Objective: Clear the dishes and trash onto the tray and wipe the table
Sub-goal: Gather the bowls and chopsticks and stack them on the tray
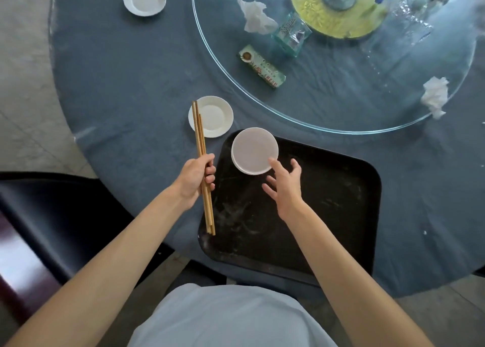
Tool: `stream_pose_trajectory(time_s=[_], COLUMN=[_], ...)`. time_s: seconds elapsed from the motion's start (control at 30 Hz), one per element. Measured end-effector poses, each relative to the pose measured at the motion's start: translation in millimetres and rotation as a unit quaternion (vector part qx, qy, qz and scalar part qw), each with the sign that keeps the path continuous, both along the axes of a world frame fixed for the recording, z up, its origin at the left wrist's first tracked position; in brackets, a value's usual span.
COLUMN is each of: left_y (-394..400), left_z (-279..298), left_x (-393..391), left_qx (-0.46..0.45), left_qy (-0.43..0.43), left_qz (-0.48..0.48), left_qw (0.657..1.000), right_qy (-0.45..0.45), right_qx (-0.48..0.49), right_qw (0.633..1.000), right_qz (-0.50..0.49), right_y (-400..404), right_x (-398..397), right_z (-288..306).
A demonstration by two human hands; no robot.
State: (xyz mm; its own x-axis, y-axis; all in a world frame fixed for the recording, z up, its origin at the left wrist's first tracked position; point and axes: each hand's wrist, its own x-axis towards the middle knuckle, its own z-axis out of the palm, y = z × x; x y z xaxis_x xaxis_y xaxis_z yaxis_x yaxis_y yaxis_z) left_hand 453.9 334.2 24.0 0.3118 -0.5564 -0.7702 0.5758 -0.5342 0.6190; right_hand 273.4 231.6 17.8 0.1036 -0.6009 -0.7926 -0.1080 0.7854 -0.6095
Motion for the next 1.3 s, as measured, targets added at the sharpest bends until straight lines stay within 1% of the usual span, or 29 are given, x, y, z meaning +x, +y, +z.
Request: stream_pose_trajectory(time_s=[0.07, 0.1, 0.17, 0.23, 0.3, 0.33, 0.4, 0.47, 0.53, 0.6, 0.67, 0.73, 0.8, 0.87, 1.0, 1.1, 1.17, 1.3], left_y=[4.0, 6.3, 10.7, 14.7, 21.0, 24.5, 32.3, 39.2, 44.6, 49.5, 52.6, 53.2, 55.6, 58.9, 58.4, 53.4, 53.4, 46.0], left_z=[10.8, 15.6, 22.7, 28.6, 33.6, 35.5, 34.6, 26.9, 18.1, 14.2, 10.7, 6.1, -0.1, -8.3, -14.7, -12.6, -13.7, -4.7], left_x=[-3.1, -3.9, -3.6, -1.7, 0.9, 2.1, 6.2, 14.5, 21.3, 26.7, 32.0, 37.2, 42.6, 46.9, 54.6, 52.8, 53.2, 45.6], left_qx=[-0.029, -0.047, -0.085, -0.111, -0.135, -0.152, -0.177, -0.169, -0.135, -0.093, -0.088, -0.082, -0.076, -0.072, -0.101, -0.170, -0.196, -0.199], left_qy=[-0.034, -0.068, -0.157, -0.252, -0.328, -0.347, -0.370, -0.416, -0.424, -0.397, -0.397, -0.378, -0.361, -0.377, -0.407, -0.430, -0.423, -0.395], left_qz=[0.019, 0.026, 0.043, 0.042, 0.009, -0.008, -0.041, -0.065, -0.100, -0.122, -0.118, -0.118, -0.140, -0.167, -0.212, -0.184, -0.175, -0.195], left_qw=[0.999, 0.996, 0.983, 0.960, 0.935, 0.925, 0.911, 0.891, 0.890, 0.905, 0.906, 0.915, 0.919, 0.908, 0.883, 0.867, 0.867, 0.876], right_qy=[0.070, 0.070, 0.006, -0.066, -0.085, -0.084, -0.082, -0.066, -0.046, -0.036, -0.035, -0.024, -0.020, -0.013, -0.002, 0.008, 0.020, 0.027], right_qx=[-0.101, -0.160, -0.235, -0.281, -0.334, -0.356, -0.383, -0.394, -0.403, -0.397, -0.390, -0.401, -0.399, -0.392, -0.389, -0.386, -0.382, -0.394], right_qw=[0.992, 0.983, 0.963, 0.927, 0.877, 0.855, 0.831, 0.824, 0.820, 0.820, 0.827, 0.827, 0.835, 0.842, 0.843, 0.844, 0.839, 0.822], right_qz=[0.020, 0.047, 0.135, 0.238, 0.336, 0.367, 0.395, 0.402, 0.403, 0.410, 0.404, 0.393, 0.379, 0.371, 0.371, 0.373, 0.386, 0.411], right_y=[17.6, 26.2, 39.0, 45.6, 51.2, 53.7, 56.2, 58.0, 63.7, 72.4, 79.4, 83.6, 86.9, 89.2, 89.2, 86.7, 85.8, 75.7], right_x=[-8.3, -10.3, -3.6, 16.5, 45.6, 60.1, 84.6, 103.7, 117.6, 126.5, 133.4, 139.2, 144.1, 147.6, 151.6, 149.3, 146.9, 135.3], right_z=[15.5, 23.8, 46.9, 63.0, 77.5, 82.4, 85.9, 85.7, 81.4, 73.6, 66.7, 61.6, 58.0, 53.4, 44.8, 41.9, 40.7, 47.0])
